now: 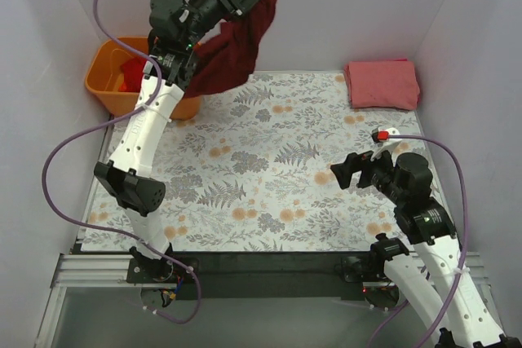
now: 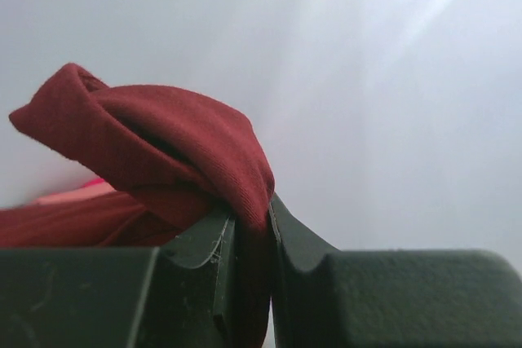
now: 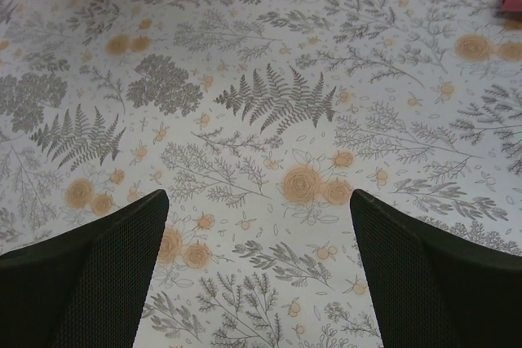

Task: Fold and stack the t-shirts
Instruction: Move the tshirt to the center of the board

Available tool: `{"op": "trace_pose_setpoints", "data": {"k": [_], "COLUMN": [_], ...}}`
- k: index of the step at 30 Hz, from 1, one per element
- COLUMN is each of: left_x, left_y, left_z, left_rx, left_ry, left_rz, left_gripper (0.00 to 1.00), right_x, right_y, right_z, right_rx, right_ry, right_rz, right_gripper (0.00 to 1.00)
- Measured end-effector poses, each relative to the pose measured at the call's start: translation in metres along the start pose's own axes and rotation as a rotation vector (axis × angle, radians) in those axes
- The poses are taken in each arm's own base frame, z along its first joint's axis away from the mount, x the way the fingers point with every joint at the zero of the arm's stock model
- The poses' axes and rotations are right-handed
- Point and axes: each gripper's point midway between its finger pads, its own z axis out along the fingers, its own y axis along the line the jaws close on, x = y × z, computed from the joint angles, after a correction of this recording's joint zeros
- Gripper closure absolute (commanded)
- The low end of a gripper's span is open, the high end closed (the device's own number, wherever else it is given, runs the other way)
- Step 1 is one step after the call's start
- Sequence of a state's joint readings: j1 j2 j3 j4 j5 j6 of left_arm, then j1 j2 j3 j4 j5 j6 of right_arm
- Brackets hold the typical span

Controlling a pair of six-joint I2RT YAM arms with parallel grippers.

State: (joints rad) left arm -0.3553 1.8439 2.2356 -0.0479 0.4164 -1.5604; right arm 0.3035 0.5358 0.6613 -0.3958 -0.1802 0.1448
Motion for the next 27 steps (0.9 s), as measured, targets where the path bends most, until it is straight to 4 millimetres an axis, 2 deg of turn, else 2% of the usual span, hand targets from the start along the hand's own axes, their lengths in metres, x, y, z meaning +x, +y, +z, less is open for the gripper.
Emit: {"op": "trace_pose_setpoints", "data": {"k": [3, 5, 7, 9, 13, 17, 20, 23, 25, 27], "left_x": [0.030, 0.041, 0.048, 0.054, 0.080, 0.134, 0.187, 0.235, 0.256, 0.263], "left_y": [-0.049, -0.067, -0.071, -0.063, -0.009, 0.077, 0.153, 0.216, 0.243, 0.255], "left_z": [0.008, 0.009, 0.007, 0.001, -0.030, -0.095, -0.164, -0.241, -0.288, -0.319], "left_rx": [0.104, 0.144, 0.145, 0.105, -0.100, -0.393, -0.665, -0.934, -1.088, -1.191], "left_ry": [0.051, 0.068, 0.082, 0.092, 0.112, 0.178, 0.272, 0.399, 0.475, 0.512], "left_rz": [-0.008, -0.004, 0.006, 0.016, 0.057, 0.101, 0.132, 0.160, 0.184, 0.207], "left_gripper": [1.00, 1.00, 1.00, 1.00, 1.00, 0.97, 0.94, 0.92, 0.90, 0.89], "right_x": [-0.017, -0.026, -0.032, -0.034, -0.032, -0.026, -0.018, -0.004, 0.009, 0.021], "right_y": [-0.003, -0.004, -0.005, -0.006, -0.007, -0.007, -0.007, -0.009, -0.010, -0.013], "right_z": [-0.008, -0.015, -0.020, -0.024, -0.031, -0.030, -0.023, -0.009, 0.000, 0.010], "right_rx": [0.032, 0.052, 0.067, 0.078, 0.090, 0.087, 0.076, 0.068, 0.068, 0.074], "right_ry": [-0.051, -0.083, -0.108, -0.123, -0.127, -0.096, -0.052, 0.034, 0.100, 0.164], "right_rz": [-0.025, -0.035, -0.041, -0.043, -0.043, -0.038, -0.028, 0.001, 0.028, 0.061], "right_gripper": [0.02, 0.02, 0.01, 0.02, 0.02, 0.02, 0.02, 0.02, 0.02, 0.02]}}
